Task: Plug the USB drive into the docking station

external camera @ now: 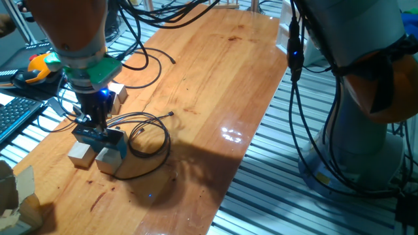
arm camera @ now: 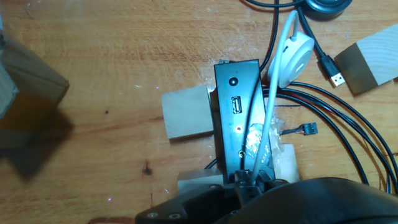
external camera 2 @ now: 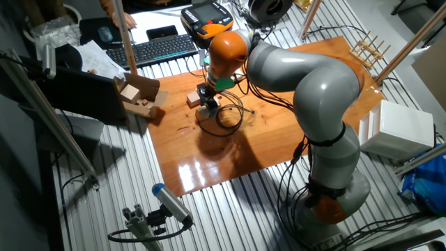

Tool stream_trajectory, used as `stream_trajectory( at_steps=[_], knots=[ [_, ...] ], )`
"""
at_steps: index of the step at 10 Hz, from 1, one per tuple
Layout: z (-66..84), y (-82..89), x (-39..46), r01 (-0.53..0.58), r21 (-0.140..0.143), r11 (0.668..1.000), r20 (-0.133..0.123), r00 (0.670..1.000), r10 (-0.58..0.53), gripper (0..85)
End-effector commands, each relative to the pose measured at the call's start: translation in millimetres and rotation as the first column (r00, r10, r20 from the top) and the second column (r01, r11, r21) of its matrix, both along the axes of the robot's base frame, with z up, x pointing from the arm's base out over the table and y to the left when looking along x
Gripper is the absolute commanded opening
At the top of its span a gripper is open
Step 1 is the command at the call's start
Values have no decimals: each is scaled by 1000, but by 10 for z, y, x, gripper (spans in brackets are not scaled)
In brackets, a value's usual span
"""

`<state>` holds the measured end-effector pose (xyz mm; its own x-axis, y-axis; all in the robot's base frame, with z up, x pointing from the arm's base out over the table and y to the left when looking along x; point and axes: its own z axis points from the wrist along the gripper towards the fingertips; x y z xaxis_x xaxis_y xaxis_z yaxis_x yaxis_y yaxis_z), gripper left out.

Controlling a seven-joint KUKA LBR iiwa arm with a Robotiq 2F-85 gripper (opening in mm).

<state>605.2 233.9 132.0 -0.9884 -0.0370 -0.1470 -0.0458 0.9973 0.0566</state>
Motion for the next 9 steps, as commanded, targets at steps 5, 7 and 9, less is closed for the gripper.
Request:
stream_trajectory(
  at_steps=[5,7,9],
  knots=[
    [-56,1,4,-3,4,1000,6,1000,3,0],
    [-56,2,9,-5,4,1000,7,1000,5,0],
    [-38,11,16,-5,-2,1000,4,1000,5,0]
  ],
)
